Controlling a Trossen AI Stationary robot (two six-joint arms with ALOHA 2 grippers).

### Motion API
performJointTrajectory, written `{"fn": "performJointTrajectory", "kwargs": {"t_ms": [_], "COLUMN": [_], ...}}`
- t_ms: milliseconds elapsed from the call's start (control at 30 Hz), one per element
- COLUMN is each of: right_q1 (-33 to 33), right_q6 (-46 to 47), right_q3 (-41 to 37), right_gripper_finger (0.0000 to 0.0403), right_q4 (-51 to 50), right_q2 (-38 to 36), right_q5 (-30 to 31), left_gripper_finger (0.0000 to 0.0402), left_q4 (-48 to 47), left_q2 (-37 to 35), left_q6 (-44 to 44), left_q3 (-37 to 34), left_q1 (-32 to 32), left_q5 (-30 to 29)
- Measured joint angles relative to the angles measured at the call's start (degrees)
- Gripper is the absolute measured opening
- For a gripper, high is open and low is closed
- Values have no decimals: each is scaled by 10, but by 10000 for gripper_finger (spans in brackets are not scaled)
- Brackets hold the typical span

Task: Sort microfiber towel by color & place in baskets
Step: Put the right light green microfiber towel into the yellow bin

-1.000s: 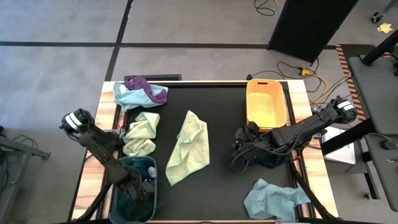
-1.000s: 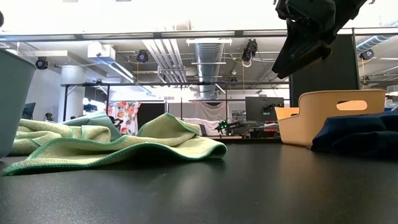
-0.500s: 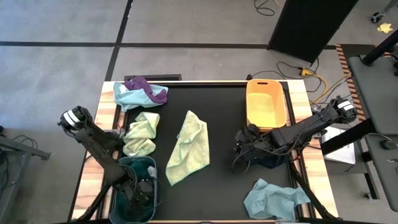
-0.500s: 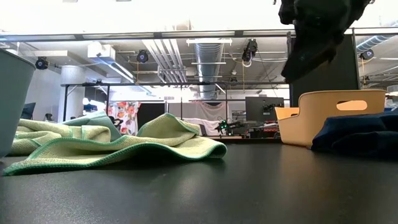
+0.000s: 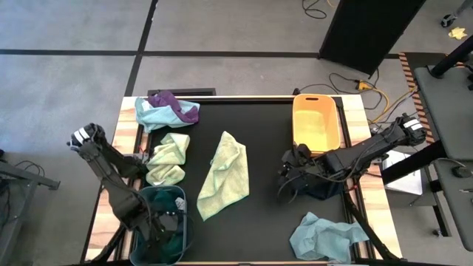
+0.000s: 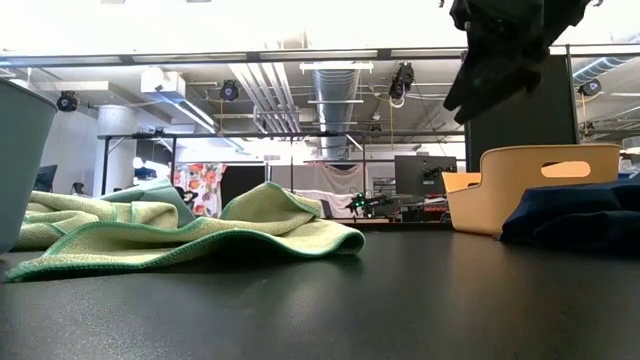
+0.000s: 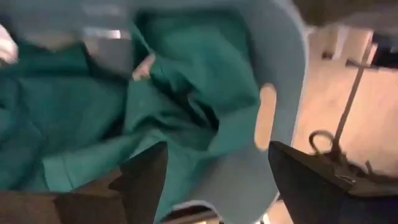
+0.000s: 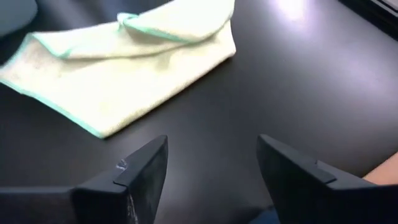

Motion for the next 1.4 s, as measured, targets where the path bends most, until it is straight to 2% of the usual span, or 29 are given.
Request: {"fn": "performJointTrajectory", "kwargs": {"t_ms": [133,233,367,467,633,767,1033,1233,1400], "right_q1": [0,0,-1,-1,1,13,34,19,-9], "right_q6": [-7,-13,-35,-51,-55,-70,-100,-152,-197], "right_q3": [0,0,0,0,0,0,0,0,-4], "right_gripper_finger": [246,250,255,260,269,272,253,245,251], "right_q4": [19,63,129,178,237,239,190,173,174], "right_q2": [0,5,19,31,57,62,37,35,39], "right_q5": [1,28,41,46,43,8,-21,-20,-20], "left_gripper_finger": [262,261,261,261,261,261,260,243,232], "left_q4": [-8,-6,13,33,144,245,268,367,422], "left_q2": [-19,-35,-53,-50,-24,5,112,213,269], "left_q6": [-3,1,77,124,187,212,201,192,205], "left_q3": [-9,-5,13,8,-32,-72,-135,-109,-23], "left_q1": [28,80,163,233,336,386,444,454,454], "left_q5": [-78,-179,-322,-361,-352,-344,-334,-267,-199]}}
